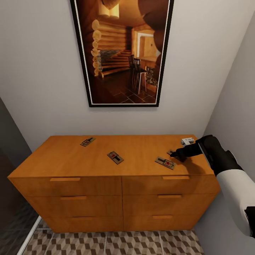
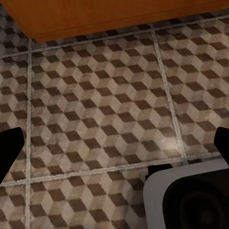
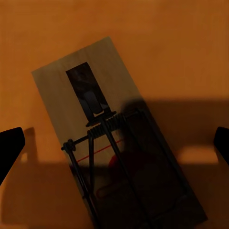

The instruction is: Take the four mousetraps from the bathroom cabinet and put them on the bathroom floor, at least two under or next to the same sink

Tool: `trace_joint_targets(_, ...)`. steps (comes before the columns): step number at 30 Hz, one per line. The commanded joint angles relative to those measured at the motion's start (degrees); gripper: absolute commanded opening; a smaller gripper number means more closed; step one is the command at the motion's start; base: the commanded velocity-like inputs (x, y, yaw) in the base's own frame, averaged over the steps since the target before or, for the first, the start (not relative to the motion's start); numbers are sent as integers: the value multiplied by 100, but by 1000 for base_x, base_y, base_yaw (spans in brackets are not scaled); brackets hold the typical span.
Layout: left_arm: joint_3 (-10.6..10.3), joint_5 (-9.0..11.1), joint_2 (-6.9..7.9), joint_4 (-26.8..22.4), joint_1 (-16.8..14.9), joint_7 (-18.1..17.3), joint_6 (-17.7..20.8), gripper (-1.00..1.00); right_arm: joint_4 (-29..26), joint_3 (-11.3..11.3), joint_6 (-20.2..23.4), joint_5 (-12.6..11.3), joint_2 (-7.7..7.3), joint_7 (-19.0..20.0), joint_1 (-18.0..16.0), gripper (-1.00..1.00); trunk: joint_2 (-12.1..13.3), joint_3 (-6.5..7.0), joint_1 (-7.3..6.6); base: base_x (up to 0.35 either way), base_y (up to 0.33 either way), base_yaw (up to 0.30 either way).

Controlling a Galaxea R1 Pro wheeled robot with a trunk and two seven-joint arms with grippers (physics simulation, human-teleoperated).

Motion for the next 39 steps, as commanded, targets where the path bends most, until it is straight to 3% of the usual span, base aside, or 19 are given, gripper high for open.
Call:
trace_joint_targets(1,0,7,1,4,-3,-23,-20,100,59,14,-3,105,-5,47,0,100,-2,-5,1,0,0,0)
trace_joint_targets(19,0,7,1,5,-3,-23,-20,100,59,15,-3,105,-5,53,0,100,-2,-5,1,0,0,0)
trace_joint_targets(20,0,7,1,5,-3,-23,-20,100,59,15,-3,105,-5,53,0,-100,-2,-5,1,0,0,0)
trace_joint_targets(39,0,7,1,6,-3,-24,-20,100,59,14,-3,105,-5,56,0,-100,-2,-5,1,0,0,0)
